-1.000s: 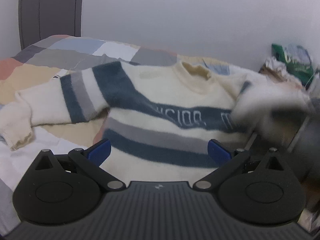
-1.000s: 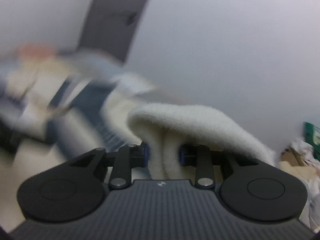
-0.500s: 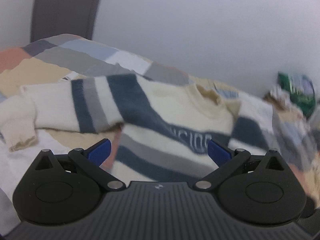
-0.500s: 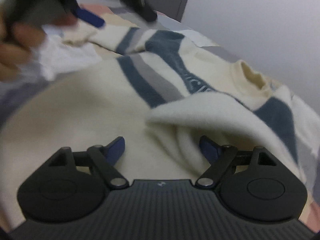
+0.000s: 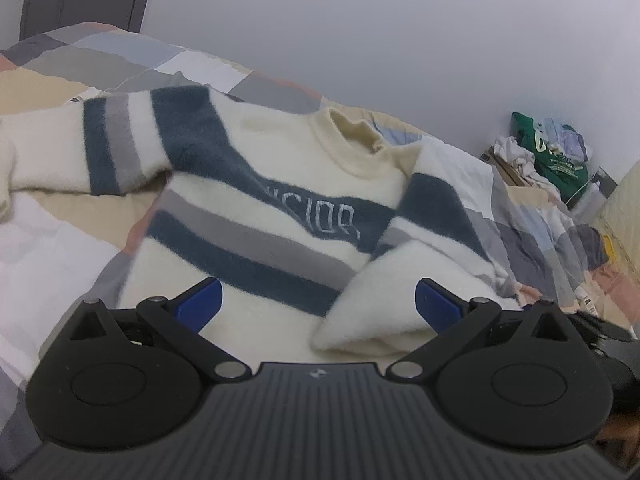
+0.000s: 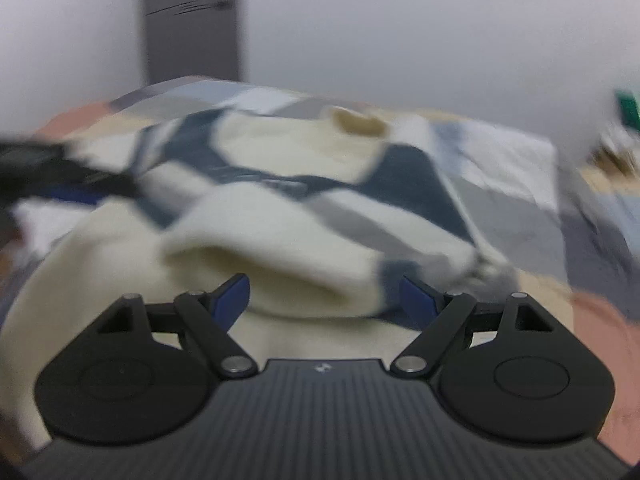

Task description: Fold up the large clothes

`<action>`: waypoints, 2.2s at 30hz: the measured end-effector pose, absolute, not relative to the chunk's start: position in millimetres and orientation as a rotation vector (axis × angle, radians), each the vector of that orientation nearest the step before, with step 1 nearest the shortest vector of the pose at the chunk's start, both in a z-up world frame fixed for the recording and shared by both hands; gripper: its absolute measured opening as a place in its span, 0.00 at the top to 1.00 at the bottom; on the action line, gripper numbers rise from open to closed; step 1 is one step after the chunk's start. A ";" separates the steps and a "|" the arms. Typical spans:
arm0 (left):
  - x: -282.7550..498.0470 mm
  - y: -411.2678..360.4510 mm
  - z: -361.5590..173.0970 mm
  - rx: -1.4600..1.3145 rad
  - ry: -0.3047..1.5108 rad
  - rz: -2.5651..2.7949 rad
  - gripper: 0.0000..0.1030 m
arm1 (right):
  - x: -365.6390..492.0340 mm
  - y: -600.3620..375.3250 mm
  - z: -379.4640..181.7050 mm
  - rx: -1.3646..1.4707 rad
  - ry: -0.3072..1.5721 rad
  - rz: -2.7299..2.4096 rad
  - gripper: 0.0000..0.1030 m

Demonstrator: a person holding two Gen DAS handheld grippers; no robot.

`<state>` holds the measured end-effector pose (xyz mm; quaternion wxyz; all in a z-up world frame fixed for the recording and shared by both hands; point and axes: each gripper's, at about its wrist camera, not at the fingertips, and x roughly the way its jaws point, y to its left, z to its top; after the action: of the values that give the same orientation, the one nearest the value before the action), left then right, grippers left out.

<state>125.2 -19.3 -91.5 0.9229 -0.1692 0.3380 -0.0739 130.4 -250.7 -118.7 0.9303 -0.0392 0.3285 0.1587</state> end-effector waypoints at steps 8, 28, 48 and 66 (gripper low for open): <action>124.5 -14.2 -86.4 -0.389 0.706 -0.110 0.00 | 173.7 -260.5 -150.4 0.041 0.708 0.364 0.30; 121.7 45.9 -73.1 -0.516 0.630 -0.011 0.00 | 179.3 -195.8 -100.0 0.046 0.574 0.495 0.79; 122.6 47.9 -69.7 -0.566 0.629 -0.048 0.00 | 178.8 -248.6 -69.4 0.309 0.662 0.468 0.32; 147.4 42.9 -91.1 -0.602 0.639 -0.023 0.00 | 238.4 -302.8 -163.4 0.659 0.846 0.214 0.84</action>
<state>147.4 42.9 -91.1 0.9051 -0.2914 0.3094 -0.0110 238.4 -302.8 -163.4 0.8542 0.3134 0.4022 0.1017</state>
